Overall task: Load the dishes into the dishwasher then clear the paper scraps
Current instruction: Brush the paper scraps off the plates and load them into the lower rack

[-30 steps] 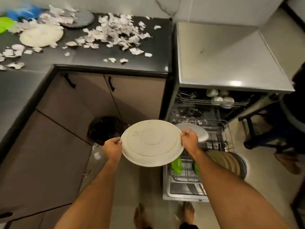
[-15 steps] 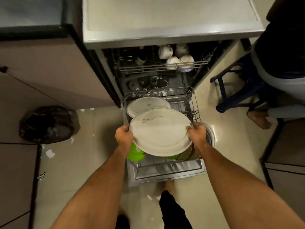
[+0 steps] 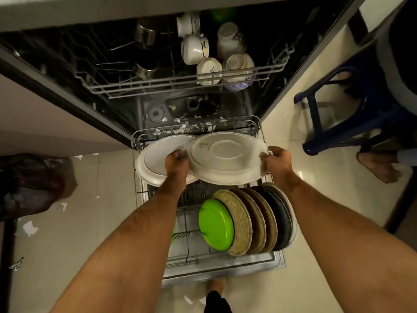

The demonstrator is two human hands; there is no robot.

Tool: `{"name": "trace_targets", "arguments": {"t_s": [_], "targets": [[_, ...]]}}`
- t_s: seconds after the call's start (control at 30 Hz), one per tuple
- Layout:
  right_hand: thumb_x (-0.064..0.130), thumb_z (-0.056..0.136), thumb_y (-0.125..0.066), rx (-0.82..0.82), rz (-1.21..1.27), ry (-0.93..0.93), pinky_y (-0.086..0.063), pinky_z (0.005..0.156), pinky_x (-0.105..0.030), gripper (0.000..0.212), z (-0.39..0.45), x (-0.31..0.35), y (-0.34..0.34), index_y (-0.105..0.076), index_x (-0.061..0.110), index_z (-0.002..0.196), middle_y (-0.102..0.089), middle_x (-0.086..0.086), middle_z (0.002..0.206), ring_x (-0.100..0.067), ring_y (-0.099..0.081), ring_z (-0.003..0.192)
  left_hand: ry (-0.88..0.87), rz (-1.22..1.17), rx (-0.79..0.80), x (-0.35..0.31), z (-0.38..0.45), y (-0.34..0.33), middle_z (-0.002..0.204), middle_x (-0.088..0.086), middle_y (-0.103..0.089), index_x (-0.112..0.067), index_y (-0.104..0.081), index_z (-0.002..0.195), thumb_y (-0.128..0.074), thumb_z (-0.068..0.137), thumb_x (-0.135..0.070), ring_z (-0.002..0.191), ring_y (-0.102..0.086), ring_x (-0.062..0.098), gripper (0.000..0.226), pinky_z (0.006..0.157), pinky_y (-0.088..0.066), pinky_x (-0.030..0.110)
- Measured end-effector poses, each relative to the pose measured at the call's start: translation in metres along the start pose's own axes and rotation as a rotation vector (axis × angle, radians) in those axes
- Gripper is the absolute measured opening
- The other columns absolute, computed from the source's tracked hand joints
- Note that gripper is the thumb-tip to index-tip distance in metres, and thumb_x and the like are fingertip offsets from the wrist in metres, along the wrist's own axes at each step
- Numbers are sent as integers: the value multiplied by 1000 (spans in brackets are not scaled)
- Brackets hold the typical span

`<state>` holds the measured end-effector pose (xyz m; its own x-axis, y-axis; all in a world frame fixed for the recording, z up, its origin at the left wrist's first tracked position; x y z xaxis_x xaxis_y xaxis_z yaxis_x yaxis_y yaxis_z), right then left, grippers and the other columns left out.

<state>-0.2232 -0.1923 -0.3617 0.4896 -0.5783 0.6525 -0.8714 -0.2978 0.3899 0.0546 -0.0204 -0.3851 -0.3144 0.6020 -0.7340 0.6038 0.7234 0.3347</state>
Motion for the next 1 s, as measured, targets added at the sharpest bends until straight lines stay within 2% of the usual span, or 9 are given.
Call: {"name": "trace_targets", "arguments": {"t_s": [0.07,0.1,0.2,0.23,0.4,0.53,0.87,0.93,1.0], "targets": [[3,93,-69,17,-5,-13,-57,52,-26,45,16,-3,-7,-54,2,136,-71,-16,96,-16,-65,60,32,30,1,4,16,-13,89,7,-68,-11,-70,86,-60,95,-12,84,-58,20,14,77,-47,33],[3,93,-69,30,-8,-2,-57,52,-26,43,23,-4,-12,-56,2,133,-72,-19,102,-16,-67,61,46,40,9,8,23,-19,96,10,-71,-11,-72,92,-59,95,-12,89,-63,26,13,82,-52,36],[3,90,-73,43,21,40,-59,86,-32,51,37,-8,-22,-57,6,138,-65,-9,131,-21,-68,102,41,106,-6,19,45,-25,114,16,-71,-7,-72,109,-56,94,-16,110,-64,36,23,97,-53,50],[3,90,-73,57,40,36,-58,85,-28,53,36,-7,-26,-55,8,140,-63,-8,132,-22,-66,106,52,122,-24,22,49,-25,115,16,-71,-7,-71,110,-56,94,-17,110,-64,36,23,98,-53,50],[7,95,-67,103,74,9,-52,52,-17,61,37,-13,-35,-43,13,150,-58,-12,138,-28,-68,100,58,200,-88,4,40,-20,119,19,-69,-5,-70,115,-57,93,-19,111,-62,38,29,96,-52,47],[11,99,-63,108,102,-16,-50,61,-16,62,40,-17,-36,-36,15,154,-53,-9,146,-22,-58,108,18,293,-78,-1,35,-17,113,20,-71,-4,-72,110,-60,91,-20,107,-63,38,27,93,-52,45],[16,101,-62,41,34,15,-45,46,-10,59,23,-19,-31,-36,15,155,-48,-6,151,-20,-56,109,-126,380,-75,-17,3,1,124,19,-67,-2,-67,120,-57,96,-13,120,-58,34,28,96,-42,32],[15,101,-62,6,-27,57,-48,58,-6,59,9,-15,-28,-37,12,154,-47,-7,151,-21,-55,115,-216,389,-51,-25,-10,12,128,18,-65,-2,-64,126,-57,95,-9,123,-57,33,33,102,-40,32],[17,100,-63,-36,-120,126,-48,87,-14,57,-9,-10,-22,-40,14,152,-48,-9,150,-26,-53,130,-315,456,-41,-33,-25,26,130,19,-64,-2,-63,129,-57,95,-9,125,-55,34,36,106,-38,34]]}}
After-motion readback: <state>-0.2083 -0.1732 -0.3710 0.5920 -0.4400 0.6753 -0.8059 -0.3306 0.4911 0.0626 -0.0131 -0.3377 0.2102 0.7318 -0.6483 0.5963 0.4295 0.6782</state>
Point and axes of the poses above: each hand's wrist, its own z-axis towards the middle knuckle, its own y-axis out of the back of the hand, x = y × z, the point moved 6 cm from there along z, towards the middle knuckle
